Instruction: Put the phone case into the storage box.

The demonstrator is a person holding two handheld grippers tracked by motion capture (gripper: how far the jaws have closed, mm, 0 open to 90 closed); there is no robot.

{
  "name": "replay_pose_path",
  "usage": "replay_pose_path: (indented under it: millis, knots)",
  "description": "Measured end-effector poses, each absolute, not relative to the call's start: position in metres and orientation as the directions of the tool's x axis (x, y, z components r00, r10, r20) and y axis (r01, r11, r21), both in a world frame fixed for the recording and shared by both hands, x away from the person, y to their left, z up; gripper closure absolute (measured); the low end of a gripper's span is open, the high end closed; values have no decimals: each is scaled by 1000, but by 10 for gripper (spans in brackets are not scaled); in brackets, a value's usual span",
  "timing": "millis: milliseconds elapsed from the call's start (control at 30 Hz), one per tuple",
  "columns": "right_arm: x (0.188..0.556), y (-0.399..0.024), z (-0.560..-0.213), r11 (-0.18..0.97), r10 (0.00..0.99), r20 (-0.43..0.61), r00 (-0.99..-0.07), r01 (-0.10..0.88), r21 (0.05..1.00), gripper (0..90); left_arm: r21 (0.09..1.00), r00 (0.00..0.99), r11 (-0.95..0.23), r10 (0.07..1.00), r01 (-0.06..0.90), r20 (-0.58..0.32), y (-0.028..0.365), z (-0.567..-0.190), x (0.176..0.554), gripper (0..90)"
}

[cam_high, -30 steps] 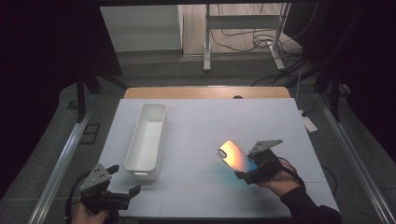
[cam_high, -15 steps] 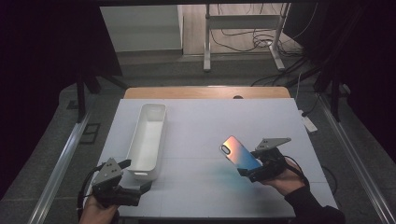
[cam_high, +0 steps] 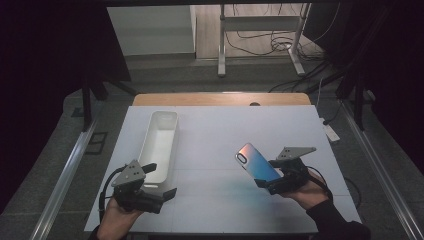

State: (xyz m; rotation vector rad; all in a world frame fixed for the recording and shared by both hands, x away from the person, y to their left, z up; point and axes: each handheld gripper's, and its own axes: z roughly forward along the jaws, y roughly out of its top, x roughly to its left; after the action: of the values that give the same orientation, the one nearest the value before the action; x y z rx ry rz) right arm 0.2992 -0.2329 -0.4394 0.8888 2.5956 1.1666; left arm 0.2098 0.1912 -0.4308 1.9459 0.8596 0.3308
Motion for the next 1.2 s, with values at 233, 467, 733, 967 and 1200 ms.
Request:
replay_pose_path:
  millis: [233,467,733,967,1200]
  knots:
    - [298,-231,-437,514,567,99,-818,445,734,165,855,758,-314,639,412,-131,181,-430,221,0]
    - [296,-229,-434,501,554,112,-825,438,746,165,854,795,-321,585,409,-161,170,-431,231,0]
    - [294,-225,-431,483,525,131,-841,421,768,165,857,830,-326,525,399,-187,154,-432,242,0]
    - [292,-222,-427,472,505,137,-852,405,783,165,858,848,-331,492,392,-197,140,-431,249,0]
    - [289,-218,-425,468,476,139,-868,384,796,165,861,868,-337,451,381,-207,129,-429,254,0]
